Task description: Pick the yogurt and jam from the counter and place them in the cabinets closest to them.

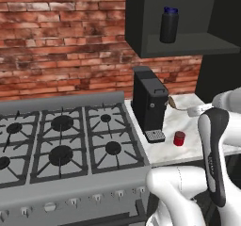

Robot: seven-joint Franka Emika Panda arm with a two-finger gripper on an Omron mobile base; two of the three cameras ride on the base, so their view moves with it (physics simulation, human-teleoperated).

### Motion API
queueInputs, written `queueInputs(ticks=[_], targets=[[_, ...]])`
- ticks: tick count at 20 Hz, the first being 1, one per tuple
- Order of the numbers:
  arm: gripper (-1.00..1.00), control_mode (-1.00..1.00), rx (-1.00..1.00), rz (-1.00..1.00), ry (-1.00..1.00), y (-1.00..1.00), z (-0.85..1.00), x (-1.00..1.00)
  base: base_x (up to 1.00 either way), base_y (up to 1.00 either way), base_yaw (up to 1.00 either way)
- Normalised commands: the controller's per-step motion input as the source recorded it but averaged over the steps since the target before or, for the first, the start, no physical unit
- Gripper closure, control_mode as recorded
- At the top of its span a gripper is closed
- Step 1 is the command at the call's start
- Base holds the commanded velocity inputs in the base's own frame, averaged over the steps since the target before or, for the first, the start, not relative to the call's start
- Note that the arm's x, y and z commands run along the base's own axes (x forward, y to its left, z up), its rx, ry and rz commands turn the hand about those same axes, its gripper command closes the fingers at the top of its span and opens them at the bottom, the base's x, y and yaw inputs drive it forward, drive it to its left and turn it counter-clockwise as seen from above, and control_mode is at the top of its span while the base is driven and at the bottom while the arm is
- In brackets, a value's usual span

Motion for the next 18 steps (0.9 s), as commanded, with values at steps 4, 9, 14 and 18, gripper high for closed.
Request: queueInputs(ticks=[4, 9, 14, 18], targets=[[-1.0, -1.0, -0.07, 0.0, 0.16, 0.0, -0.14, 0.01, 0.0, 0.0, 0.0], [-1.0, -1.0, -0.02, 0.0, 0.07, 0.0, -0.11, 0.0, 0.0, 0.0, 0.0], [-1.0, -1.0, 0.0, 0.0, 0.0, 0.0, -0.04, 0.0, 0.0, 0.0, 0.0], [-1.0, -1.0, -0.01, 0.0, 0.02, 0.0, -0.24, 0.0, 0.0, 0.0, 0.0]])
